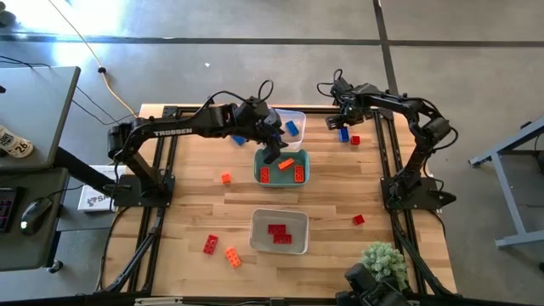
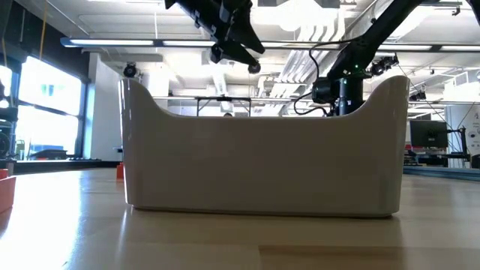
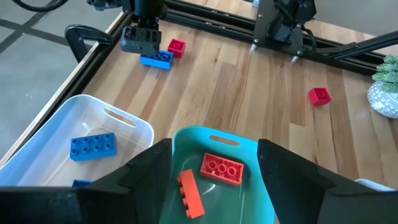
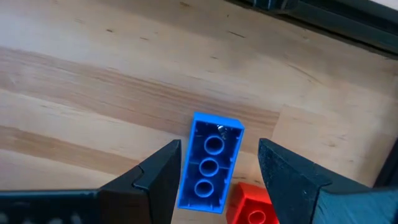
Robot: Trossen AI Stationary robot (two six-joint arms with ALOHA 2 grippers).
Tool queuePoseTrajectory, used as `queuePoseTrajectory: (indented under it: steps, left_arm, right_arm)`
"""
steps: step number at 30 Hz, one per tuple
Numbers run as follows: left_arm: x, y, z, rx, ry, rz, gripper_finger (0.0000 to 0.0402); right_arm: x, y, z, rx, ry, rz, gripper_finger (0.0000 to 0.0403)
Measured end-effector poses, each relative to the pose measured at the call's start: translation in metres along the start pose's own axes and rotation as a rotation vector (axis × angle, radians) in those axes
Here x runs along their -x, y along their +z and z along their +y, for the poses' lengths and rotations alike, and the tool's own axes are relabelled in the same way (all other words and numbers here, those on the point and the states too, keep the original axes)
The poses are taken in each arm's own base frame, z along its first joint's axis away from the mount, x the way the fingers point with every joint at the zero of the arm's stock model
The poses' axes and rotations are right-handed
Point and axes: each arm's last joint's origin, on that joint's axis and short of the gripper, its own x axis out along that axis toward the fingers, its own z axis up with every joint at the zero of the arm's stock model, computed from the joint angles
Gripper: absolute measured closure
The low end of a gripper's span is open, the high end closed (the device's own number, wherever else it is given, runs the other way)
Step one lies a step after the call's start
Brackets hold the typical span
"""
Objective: Sort & place blocks by color
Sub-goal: Put the blue game piece into the transparent bin
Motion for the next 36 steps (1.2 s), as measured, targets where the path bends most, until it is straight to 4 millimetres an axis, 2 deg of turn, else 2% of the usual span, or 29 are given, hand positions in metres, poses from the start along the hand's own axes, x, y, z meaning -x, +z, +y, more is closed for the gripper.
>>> queuePoseTrajectory:
  steps: [8,18,24,30,36]
  left_arm:
    - [0.000,0.000,0.000,0.008,0.000,0.000,0.0177]
    - [0.000,0.000,0.000,0.007,0.000,0.000,0.0177]
    - [0.000,0.000,0.000,0.007,0.000,0.000,0.0177]
    - [0.000,0.000,0.000,0.007,0.000,0.000,0.0177]
    - [0.000,0.000,0.000,0.000,0.000,0.001,0.0177]
  right_arm:
    - [0.000,-0.001,0.001,0.025,0.009,0.014,0.0199]
    - [0.000,-0.001,0.001,-0.001,0.002,0.013,0.0160]
    - [-0.001,-0.002,0.002,-0.003,0.005,0.014,0.0158]
    - [-0.012,-0.005,0.011,0.029,-0.049,0.041,0.0158]
    - [-0.014,-0.004,0.010,0.011,-0.075,0.037,0.0158]
